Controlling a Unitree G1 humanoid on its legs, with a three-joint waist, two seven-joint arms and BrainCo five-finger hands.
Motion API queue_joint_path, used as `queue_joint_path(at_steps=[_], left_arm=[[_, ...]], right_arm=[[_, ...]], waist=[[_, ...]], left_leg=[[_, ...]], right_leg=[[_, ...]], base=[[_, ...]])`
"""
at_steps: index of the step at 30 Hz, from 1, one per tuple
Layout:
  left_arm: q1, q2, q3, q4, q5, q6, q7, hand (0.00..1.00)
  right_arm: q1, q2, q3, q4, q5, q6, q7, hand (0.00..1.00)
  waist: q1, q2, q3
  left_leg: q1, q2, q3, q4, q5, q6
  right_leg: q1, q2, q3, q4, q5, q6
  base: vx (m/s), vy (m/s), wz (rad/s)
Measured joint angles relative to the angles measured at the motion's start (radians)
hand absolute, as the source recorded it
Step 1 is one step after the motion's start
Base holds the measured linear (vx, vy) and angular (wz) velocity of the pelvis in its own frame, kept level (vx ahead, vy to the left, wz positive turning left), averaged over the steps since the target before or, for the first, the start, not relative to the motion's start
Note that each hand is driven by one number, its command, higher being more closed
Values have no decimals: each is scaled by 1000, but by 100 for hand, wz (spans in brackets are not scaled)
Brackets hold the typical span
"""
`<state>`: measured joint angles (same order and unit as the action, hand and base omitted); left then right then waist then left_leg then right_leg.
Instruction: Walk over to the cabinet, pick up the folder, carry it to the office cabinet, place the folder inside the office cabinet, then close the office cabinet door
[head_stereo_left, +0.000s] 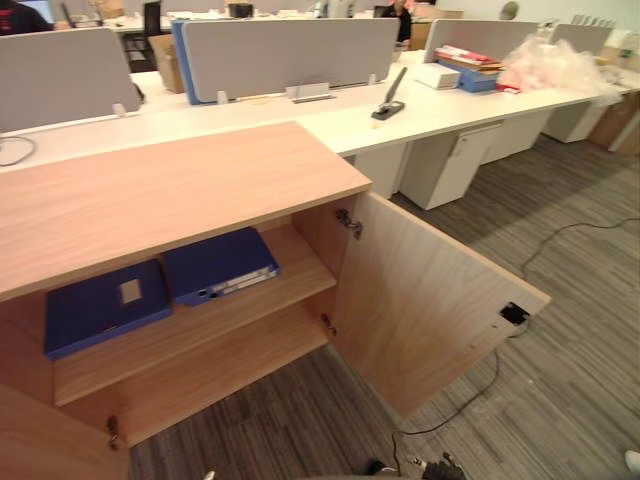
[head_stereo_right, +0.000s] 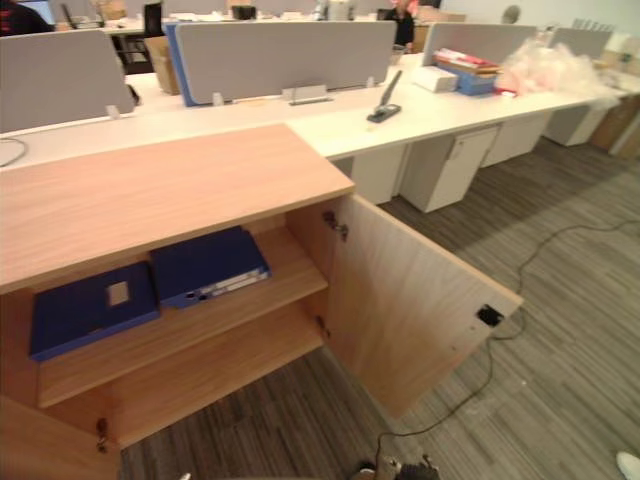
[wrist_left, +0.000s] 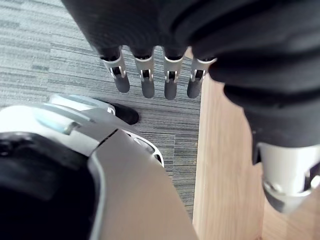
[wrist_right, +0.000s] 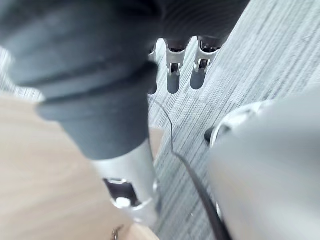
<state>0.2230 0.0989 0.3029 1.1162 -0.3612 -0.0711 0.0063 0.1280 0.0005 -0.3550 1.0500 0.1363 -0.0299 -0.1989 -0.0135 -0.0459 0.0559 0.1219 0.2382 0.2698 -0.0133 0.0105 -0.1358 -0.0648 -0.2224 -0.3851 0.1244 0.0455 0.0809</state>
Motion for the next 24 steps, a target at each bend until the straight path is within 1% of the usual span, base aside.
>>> queue_joint_path(at_steps=[1, 5, 6, 7, 8, 9, 10, 11, 12, 13, 14, 15, 17, 19, 20, 24], left_arm=[[-6, -3, 7, 0, -6, 0, 1, 0], [-7, -11, 15, 0, -7, 1, 11, 0], [-7, -12, 15, 0, -6, 1, 13, 0], [-7, -14, 16, 0, -6, 1, 15, 0], [-9, -15, 17, 0, -6, 1, 16, 0], [-14, -18, 18, 0, -6, -1, 18, 0], [-15, -19, 18, 0, -6, -1, 20, 0], [-19, -23, 18, -1, -5, -3, 23, 0], [-24, -26, 17, 0, -2, -3, 24, 0], [-30, -27, 15, 0, -1, -3, 24, 0], [-34, -25, 13, 1, 11, -4, 26, 0], [-43, -30, 15, -1, 17, -6, 25, 0], [-63, -48, 22, -21, 46, -16, 25, 0], [-83, -65, 30, -37, 81, -24, 21, 0], [-87, -73, 28, -53, 94, -25, 20, 0], [-99, -87, 28, -67, 108, -25, 20, 0]], right_arm=[[5, -7, -11, 24, 1, 3, 0, 0], [45, -18, -27, 47, 4, 9, -1, 0], [46, -18, -37, 48, 4, 9, -1, 0], [44, -18, -39, 48, 4, 9, -1, 0], [39, -20, -35, 49, 2, 8, -1, 0], [30, -27, -31, 50, 10, 7, -1, 0], [26, -29, -26, 52, 12, 7, -1, 0], [3, -41, 12, 53, 27, 5, -1, 0], [-29, -58, 44, 55, 37, 0, -1, 0], [-47, -58, 49, 55, 37, -1, -1, 0], [-75, -55, 58, 52, 37, -6, 1, 0], [-89, -50, 64, 48, 37, -8, 1, 0], [-101, -30, 65, 41, 37, -9, 1, 0], [-115, 0, 73, 19, 37, -10, 1, 0], [-119, 12, 74, 0, 37, -12, 1, 0], [-108, 26, 74, -9, 38, -11, 1, 0]], waist=[[0, 4, -2], [-2, 16, -5], [-1, 17, -6], [1, 18, -7], [9, 18, -10], [22, 18, -13], [26, 19, -14], [41, 21, -20], [53, 29, -15], [51, 31, -15], [46, 33, -16], [37, 39, -17], [40, 49, -11], [43, 53, -11], [42, 52, -10], [42, 35, -16]], left_leg=[[-7, 19, -2, -1, -2, 0], [-21, 52, -5, 4, -5, 4], [-20, 54, -5, 9, -12, 10], [-23, 53, -18, 32, -40, 10], [-43, 32, -96, 75, -91, -5], [-61, -17, -229, 128, -152, 0], [-63, -29, -259, 139, -167, 3], [-72, -80, -369, 192, -228, 20], [-77, -107, -397, 238, -247, 35], [-82, -115, -399, 256, -248, 35], [-82, -133, -392, 276, -249, 37], [-79, -144, -386, 283, -250, 39], [-53, -153, -368, 283, -259, 53], [-32, -158, -332, 275, -279, 71], [-33, -161, -324, 269, -295, 76], [-33, -187, -302, 268, -293, 86]], right_leg=[[7, 28, 0, -29, 3, 1], [6, 79, 6, -83, 22, 2], [5, 82, 10, -85, 22, 2], [1, 87, 28, -84, 23, 1], [-13, 100, 84, -84, 33, -12], [-31, 112, 154, -81, 55, -26], [-36, 114, 168, -81, 57, -29], [-59, 125, 221, -77, 69, -34], [-76, 134, 269, -77, 86, -20], [-84, 133, 285, -76, 94, -11], [-90, 124, 315, -75, 98, -9], [-91, 115, 319, -69, 98, -9], [-93, 111, 319, -41, 98, -9], [-97, 108, 319, -25, 98, -9], [-108, 105, 319, -18, 97, -9], [-125, 78, 318, -2, 97, -8]], base=[[49, -100, -18], [68, -46, -17], [91, 2, -29], [95, 27, -42], [112, 55, -69], [102, 63, -64], [122, 91, -94], [146, 120, -111], [132, 125, -120], [105, 125, -101], [65, 113, -56], [66, 126, -50], [24, 90, -31], [-42, 86, -31], [-73, 80, -23], [-91, 52, -13]])
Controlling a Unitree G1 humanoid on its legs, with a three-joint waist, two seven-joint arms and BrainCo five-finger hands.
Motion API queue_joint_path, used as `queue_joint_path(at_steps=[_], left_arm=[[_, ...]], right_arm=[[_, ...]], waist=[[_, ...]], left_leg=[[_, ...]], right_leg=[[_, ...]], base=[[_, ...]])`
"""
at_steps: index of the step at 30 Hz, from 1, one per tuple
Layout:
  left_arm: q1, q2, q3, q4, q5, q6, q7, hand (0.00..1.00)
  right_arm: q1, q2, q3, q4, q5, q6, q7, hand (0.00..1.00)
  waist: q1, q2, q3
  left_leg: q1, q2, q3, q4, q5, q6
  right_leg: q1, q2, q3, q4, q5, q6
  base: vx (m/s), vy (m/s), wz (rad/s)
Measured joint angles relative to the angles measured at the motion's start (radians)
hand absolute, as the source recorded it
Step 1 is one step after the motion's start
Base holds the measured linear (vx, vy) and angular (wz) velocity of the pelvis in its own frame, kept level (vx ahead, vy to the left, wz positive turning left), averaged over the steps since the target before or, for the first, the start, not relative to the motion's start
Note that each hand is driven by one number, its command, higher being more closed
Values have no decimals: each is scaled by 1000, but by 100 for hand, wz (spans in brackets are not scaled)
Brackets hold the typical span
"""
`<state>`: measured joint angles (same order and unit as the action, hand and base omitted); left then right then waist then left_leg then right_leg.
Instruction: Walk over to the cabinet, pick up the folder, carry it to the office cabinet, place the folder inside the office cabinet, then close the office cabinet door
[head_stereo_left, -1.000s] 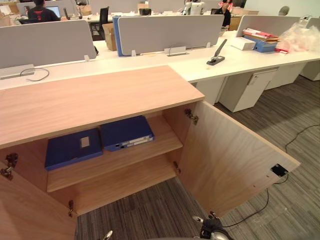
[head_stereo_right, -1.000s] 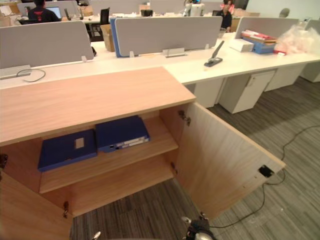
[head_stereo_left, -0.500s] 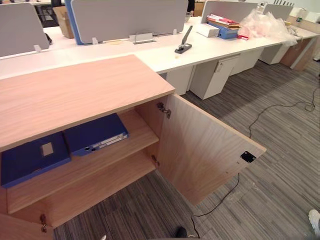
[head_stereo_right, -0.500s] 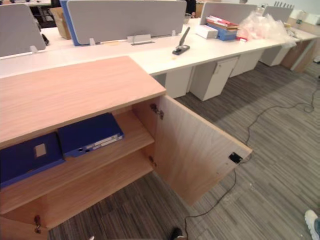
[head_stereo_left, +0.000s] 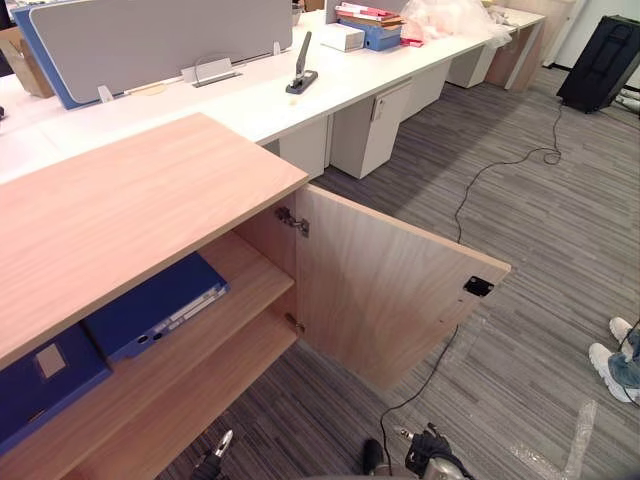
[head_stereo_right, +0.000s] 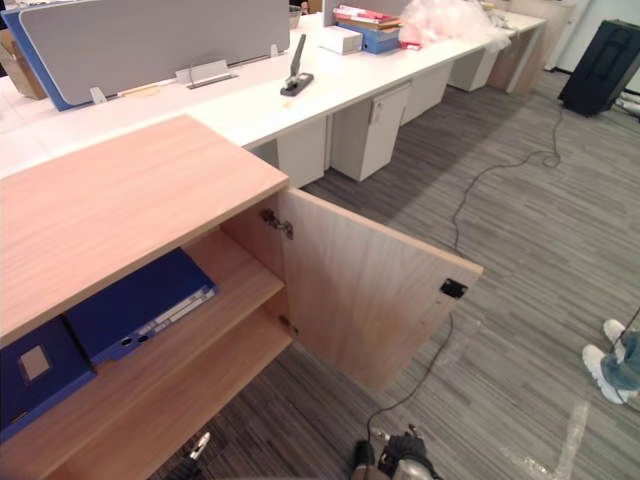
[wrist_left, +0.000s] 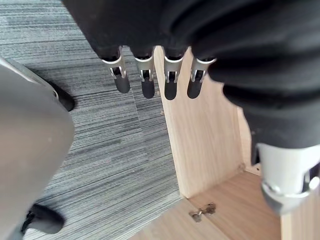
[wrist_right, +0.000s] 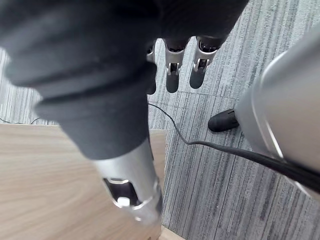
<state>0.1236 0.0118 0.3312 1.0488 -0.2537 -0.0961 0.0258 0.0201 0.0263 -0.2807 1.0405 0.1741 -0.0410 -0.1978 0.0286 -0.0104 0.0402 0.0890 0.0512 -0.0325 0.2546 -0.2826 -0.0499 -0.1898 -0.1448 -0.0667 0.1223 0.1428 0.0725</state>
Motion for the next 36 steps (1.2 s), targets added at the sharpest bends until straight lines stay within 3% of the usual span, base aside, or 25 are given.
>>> queue_joint_path(at_steps=[11, 12, 13, 14, 16, 17, 18, 20, 24, 27, 36], left_arm=[[-1, -9, 35, -1, 37, -1, -1, 0], [-2, -11, 48, -1, 42, -1, -2, 0], [0, -27, 78, -4, 50, -1, -3, 0], [-1, -40, 99, -14, 54, 0, -5, 0], [10, -41, 107, -34, 58, 0, -6, 0], [15, -40, 113, -39, 59, 0, -7, 0], [15, -40, 135, -33, 64, 3, -13, 0], [14, -49, 142, -17, 66, 9, -14, 0], [16, -36, 120, -6, 64, 12, -15, 0], [16, -20, 96, 4, 63, 13, -15, 0], [48, 60, -2, 23, 67, 21, -20, 0]], right_arm=[[10, 11, -2, -42, 4, 1, -1, 0], [11, 17, -3, -53, 4, 3, -1, 0], [6, 19, -10, -70, 4, 4, -1, 0], [-9, 20, -4, -70, 4, 5, -1, 0], [-1, 20, -3, -72, 4, 8, -1, 0], [1, 20, -3, -72, 4, 8, -1, 0], [-17, 20, -2, -76, 4, 4, -1, 0], [-38, 13, -3, -75, 4, 0, -1, 0], [-31, -9, -11, 1, 3, 3, 0, 0], [-36, -31, -8, 41, 2, 3, 2, 0], [-141, -67, 68, -18, 1, 3, 15, 0]], waist=[[-5, -14, 24], [-3, -15, 27], [6, 7, 27], [18, 22, 34], [16, 5, 30], [19, -3, 22], [29, -15, -4], [19, 13, -6], [16, 12, -12], [16, 17, -18], [19, -4, -29]], left_leg=[[38, 5, 51, 4, 2, 2], [39, 6, 61, 4, 3, 3], [39, 31, 90, -6, 7, 5], [43, 56, 121, -11, 13, -3], [77, 62, 128, -39, 19, -14], [86, 60, 136, -48, 20, -17], [87, 57, 185, -71, 25, -30], [79, 82, 202, -83, 42, -22], [86, 84, 184, -97, 113, -10], [85, 85, 161, -96, 136, -6], [83, 43, 127, -95, 137, -6]], right_leg=[[-6, 5, 15, 46, -18, -2], [-11, 1, -5, 46, -41, -12], [-30, -25, -123, 91, -111, -77], [-79, -66, -186, 259, -151, -91], [-56, -124, -230, 457, -200, -82], [-35, -135, -245, 457, -236, -66], [-29, -107, -279, 364, -282, -14], [-29, -57, -273, 308, -254, -23], [11, -22, -254, 213, -216, -28], [66, 9, -250, 80, -143, -27], [150, 22, -208, -171, 20, -20]], base=[[-39, -11, -11], [-56, -6, -41], [-45, -45, -63], [-35, -62, -60], [31, -107, -26], [133, -208, -63], [136, -182, -78], [145, -157, -62], [107, -105, -16], [67, -22, -13], [-16, 58, -15]])
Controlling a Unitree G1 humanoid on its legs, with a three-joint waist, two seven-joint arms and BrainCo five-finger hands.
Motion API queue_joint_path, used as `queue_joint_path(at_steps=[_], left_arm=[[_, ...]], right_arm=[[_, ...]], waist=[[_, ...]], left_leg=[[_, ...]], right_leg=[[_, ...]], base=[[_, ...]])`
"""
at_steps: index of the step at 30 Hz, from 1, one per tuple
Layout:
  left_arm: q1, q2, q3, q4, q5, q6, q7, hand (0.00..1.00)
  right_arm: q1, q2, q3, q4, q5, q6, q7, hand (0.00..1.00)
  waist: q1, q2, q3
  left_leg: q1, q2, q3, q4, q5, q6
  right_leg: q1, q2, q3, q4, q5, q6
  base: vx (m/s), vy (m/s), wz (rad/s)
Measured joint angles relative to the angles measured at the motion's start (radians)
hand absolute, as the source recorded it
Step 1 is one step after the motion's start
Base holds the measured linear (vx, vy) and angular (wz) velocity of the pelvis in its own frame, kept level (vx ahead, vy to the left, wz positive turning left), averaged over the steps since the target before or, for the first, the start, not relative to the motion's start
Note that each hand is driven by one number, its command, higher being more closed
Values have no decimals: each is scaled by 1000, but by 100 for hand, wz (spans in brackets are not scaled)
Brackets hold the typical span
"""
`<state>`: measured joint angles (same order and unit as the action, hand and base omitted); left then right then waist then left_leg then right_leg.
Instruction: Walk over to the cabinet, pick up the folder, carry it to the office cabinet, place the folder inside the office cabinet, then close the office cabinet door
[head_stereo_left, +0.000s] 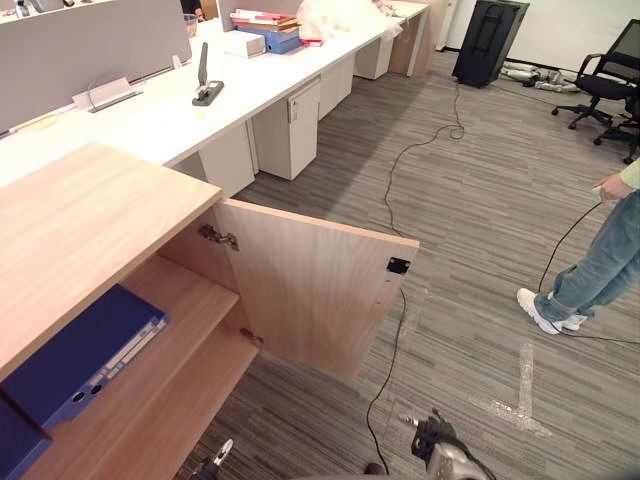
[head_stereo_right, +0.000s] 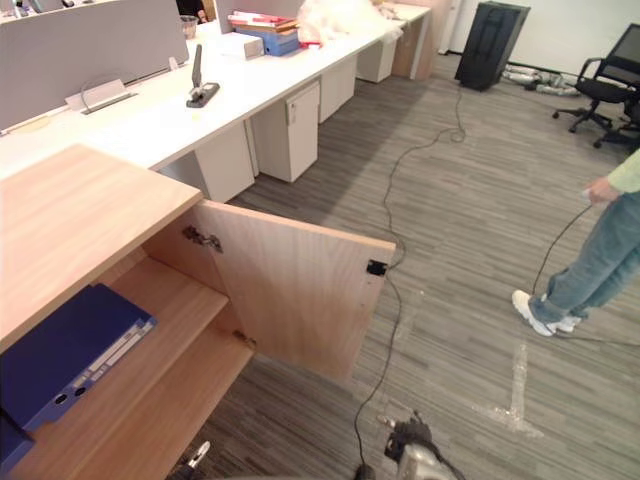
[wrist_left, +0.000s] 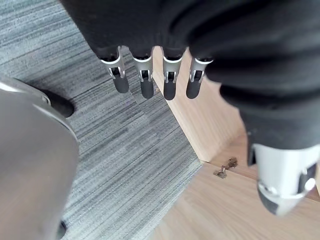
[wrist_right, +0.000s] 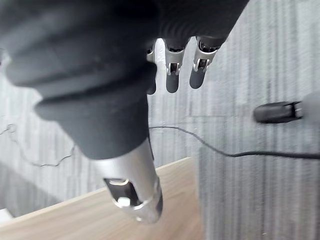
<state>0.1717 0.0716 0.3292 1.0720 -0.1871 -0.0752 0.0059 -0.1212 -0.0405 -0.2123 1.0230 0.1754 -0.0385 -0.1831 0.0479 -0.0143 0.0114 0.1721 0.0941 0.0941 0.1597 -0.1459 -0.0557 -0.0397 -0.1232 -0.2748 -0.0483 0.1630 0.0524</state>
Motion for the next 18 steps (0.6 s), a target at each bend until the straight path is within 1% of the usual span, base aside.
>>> queue_joint_path(at_steps=[1, 2, 5, 7, 9, 10, 12, 13, 14, 16, 18], left_arm=[[13, 6, -2, 2, 0, 3, 0, 0], [17, 12, -4, 13, 2, 5, 0, 0], [29, 18, 1, 27, 4, 10, 1, 0], [30, 19, 12, 37, 4, 15, 4, 0], [28, 20, 43, 39, 8, 23, 5, 0], [29, 30, 66, 41, 26, 30, 5, 0], [31, 42, 96, 49, 35, 38, 7, 0], [31, 47, 116, 55, 36, 39, 8, 0], [30, 50, 131, 56, 37, 40, 9, 0], [21, 46, 137, 55, 37, 42, 10, 0], [5, 28, 134, 54, 33, 42, 25, 0]], right_arm=[[-33, -7, 18, -36, -1, -1, 2, 0], [-69, -17, 19, -70, 0, -3, 3, 0], [-145, -52, 19, -111, 1, -5, 0, 0], [-223, -90, 38, -126, 4, -17, -9, 0], [-296, -119, 88, -136, 5, -31, -17, 0], [-326, -114, 103, -139, 7, -34, -17, 0], [-347, -112, 137, -140, 10, -34, -15, 0], [-373, -111, 156, -140, 10, -34, -16, 0], [-408, -111, 170, -140, 10, -34, -15, 0], [-466, -111, 170, -124, 17, -35, -15, 0], [-521, -110, 168, -90, 41, -34, -21, 0]], waist=[[2, -5, 1], [2, -8, 5], [7, -10, 6], [12, -7, 9], [16, -2, 21], [20, -14, 33], [25, -22, 28], [33, -20, 29], [35, -14, 33], [39, -5, 37], [43, 11, 47]], left_leg=[[-1, -5, 0, 0, 0, 0], [-1, -7, -2, -2, -1, -1], [3, -4, -9, -16, -9, -6], [3, 5, -37, -33, -33, -12], [8, 25, -55, -55, -69, -24], [7, 21, -52, -54, -71, -24], [12, 20, -50, -55, -71, -25], [15, 20, -51, -57, -71, -26], [17, 21, -51, -61, -69, -29], [20, 23, -54, -69, -62, -40], [18, 25, -58, -70, -59, -43]], right_leg=[[7, 2, 8, -32, 22, -3], [7, 1, 12, -36, 28, -1], [3, 5, 12, -38, 31, -3], [-8, 16, 11, -42, 37, -7], [-18, 34, 10, -43, 48, -9], [-18, 32, 17, -43, 55, -12], [-15, 32, 22, -43, 56, -10], [-14, 32, 22, -43, 56, -10], [-14, 33, 22, -43, 56, -10], [-16, 35, 21, -43, 56, -10], [-17, 36, 18, -42, 56, -9]], base=[[-37, 49, -19], [-37, 47, -12], [-42, 44, 2], [-73, 46, 1], [-79, 54, -3], [-84, 60, -4], [-49, 47, -4], [-8, 40, -1], [-2, 35, 0], [0, 0, 0], [36, 33, 5]])
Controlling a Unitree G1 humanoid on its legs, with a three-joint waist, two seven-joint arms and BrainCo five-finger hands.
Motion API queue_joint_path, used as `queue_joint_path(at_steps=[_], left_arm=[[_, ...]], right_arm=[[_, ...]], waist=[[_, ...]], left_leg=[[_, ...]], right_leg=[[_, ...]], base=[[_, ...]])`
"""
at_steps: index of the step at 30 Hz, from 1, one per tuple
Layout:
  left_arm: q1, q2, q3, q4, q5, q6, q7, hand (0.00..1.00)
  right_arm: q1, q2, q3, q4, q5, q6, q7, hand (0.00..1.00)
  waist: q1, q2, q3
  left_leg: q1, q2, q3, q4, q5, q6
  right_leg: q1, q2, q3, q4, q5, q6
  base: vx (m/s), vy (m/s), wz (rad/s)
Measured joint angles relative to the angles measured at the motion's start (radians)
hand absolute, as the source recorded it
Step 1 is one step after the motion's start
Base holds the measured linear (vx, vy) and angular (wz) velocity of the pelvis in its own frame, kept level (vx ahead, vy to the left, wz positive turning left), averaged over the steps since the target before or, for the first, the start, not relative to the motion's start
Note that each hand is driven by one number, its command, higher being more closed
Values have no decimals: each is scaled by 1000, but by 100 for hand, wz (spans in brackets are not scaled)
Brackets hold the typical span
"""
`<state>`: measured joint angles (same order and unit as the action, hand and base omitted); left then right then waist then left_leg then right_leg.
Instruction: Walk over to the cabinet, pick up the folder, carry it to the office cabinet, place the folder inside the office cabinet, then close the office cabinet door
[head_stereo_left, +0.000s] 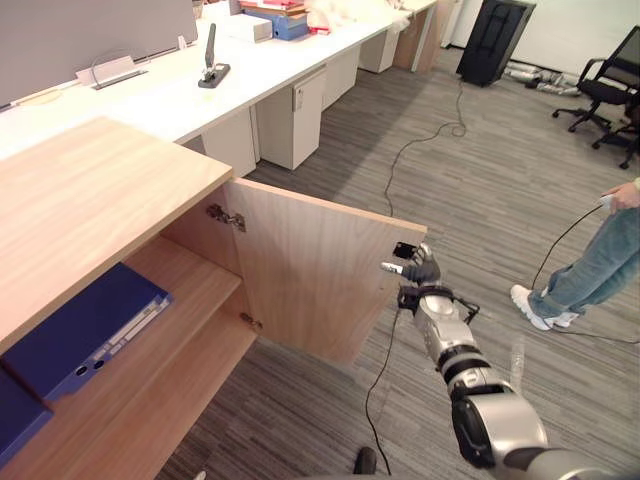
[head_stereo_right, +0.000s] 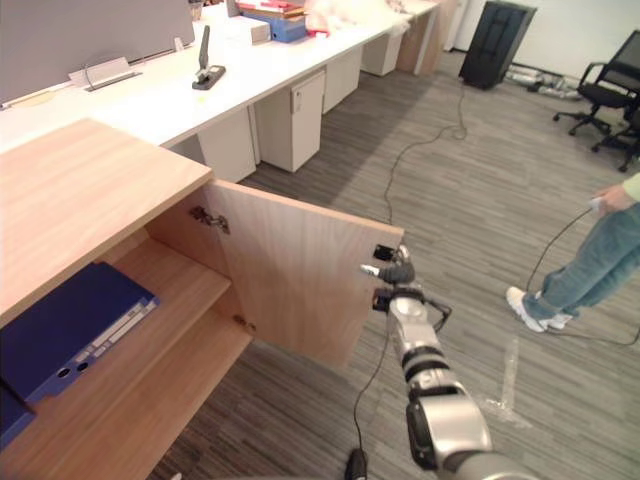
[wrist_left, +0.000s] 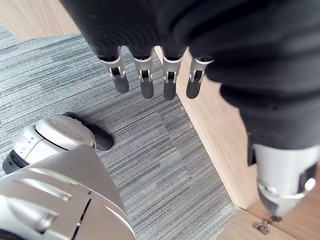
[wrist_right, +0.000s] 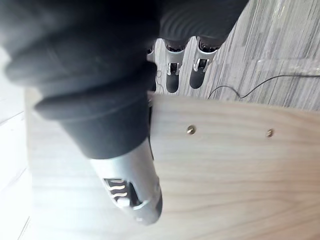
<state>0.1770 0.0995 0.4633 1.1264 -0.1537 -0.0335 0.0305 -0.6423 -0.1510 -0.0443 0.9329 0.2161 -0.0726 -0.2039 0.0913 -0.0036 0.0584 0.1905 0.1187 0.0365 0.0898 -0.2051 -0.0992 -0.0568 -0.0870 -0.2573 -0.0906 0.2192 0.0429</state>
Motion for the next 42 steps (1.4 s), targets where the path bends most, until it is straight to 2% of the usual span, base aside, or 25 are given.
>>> queue_joint_path(at_steps=[4, 11, 18, 21, 23, 24, 26, 31, 32, 34, 36, 40, 42], left_arm=[[-46, -48, -36, -1, -52, 4, 11, 0], [-54, -40, -83, -21, -85, 4, 8, 0], [-37, -38, -91, -20, -86, 5, 7, 0], [-21, -36, -87, -19, -86, 5, 6, 0], [-14, -34, -83, -14, -80, 5, -2, 0], [-13, -33, -83, -12, -78, 5, -7, 0], [-13, -24, -79, -11, -74, 6, -32, 0], [-33, -18, -63, -9, -71, 6, -73, 0], [-33, -18, -63, -8, -71, 5, -75, 0], [-31, -16, -47, 6, -47, 4, -81, 0], [-31, -14, -31, 6, -43, 4, -84, 0], [-27, -14, 6, 12, -43, 4, -98, 0], [-22, -13, 30, 12, -43, 4, -98, 0]], right_arm=[[-44, -4, 0, 44, 23, 12, -9, 0], [-124, -28, 8, 134, 79, 48, -8, 0], [-142, -46, 9, 168, 81, 51, -6, 0], [-142, -64, 121, 168, 90, 51, 0, 0], [-142, -140, 345, 149, 113, 62, 66, 0], [-142, -169, 409, 132, 117, 71, 93, 0], [-137, -274, 620, 29, 118, 94, 219, 0], [-97, -372, 808, -217, 198, 95, 401, 0], [-96, -378, 824, -228, 199, 96, 407, 0], [-88, -442, 993, -399, 203, 103, 508, 0], [-87, -454, 1067, -517, 204, 108, 584, 0], [-86, -453, 1127, -699, 206, 109, 694, 0], [-82, -453, 1137, -769, 211, 105, 718, 0]], waist=[[-1, 9, 0], [2, 6, -3], [8, 5, -2], [1, 4, -1], [-15, 3, -1], [-19, 4, -1], [-35, 3, -1], [-52, 3, -7], [-52, 3, -9], [-51, -3, -45], [-47, -14, -58], [-32, -33, -70], [-30, -45, -75]], left_leg=[[-13, 0, -32, 1, 4, -4], [-21, -8, -53, 1, 32, -19], [-32, 5, -90, -17, 39, -20], [-32, 7, -89, -17, 38, -20], [-33, 14, -85, -17, 38, -21], [-34, 16, -83, -18, 38, -21], [-36, 31, -70, -18, 38, -23], [-46, 44, -70, -8, 51, -38], [-47, 43, -70, -8, 53, -38], [-73, 41, -60, -2, 68, -34], [-83, 40, -51, -2, 84, -35], [-88, 41, -42, -7, 94, -27], [-89, 40, -37, -12, 93, -26]], right_leg=[[-2, -3, -15, 5, 0, 0], [1, -14, -26, 5, 0, 0], [-1, -10, -56, 0, -4, -5], [-1, -8, -55, 0, -6, -2], [-4, 0, -52, 0, -6, -2], [-7, 3, -50, 0, -6, -2], [-16, 19, -40, 2, -9, -6], [-32, 38, -24, 5, -12, -12], [-32, 38, -24, 5, -12, -12], [-54, 37, -25, 5, -12, -12], [-62, 36, -25, 5, -12, -12], [-64, 35, -33, 0, -12, -12], [-66, 34, -33, 0, -12, -11]], base=[[40, 44, 11], [-1, 39, 7], [-26, 31, 13], [-24, 62, -3], [2, 46, -6], [13, 45, -12], [19, 34, -16], [57, 42, -13], [40, 46, 2], [43, 49, 1], [25, 29, 4], [2, 39, 7], [-22, 80, 10]])
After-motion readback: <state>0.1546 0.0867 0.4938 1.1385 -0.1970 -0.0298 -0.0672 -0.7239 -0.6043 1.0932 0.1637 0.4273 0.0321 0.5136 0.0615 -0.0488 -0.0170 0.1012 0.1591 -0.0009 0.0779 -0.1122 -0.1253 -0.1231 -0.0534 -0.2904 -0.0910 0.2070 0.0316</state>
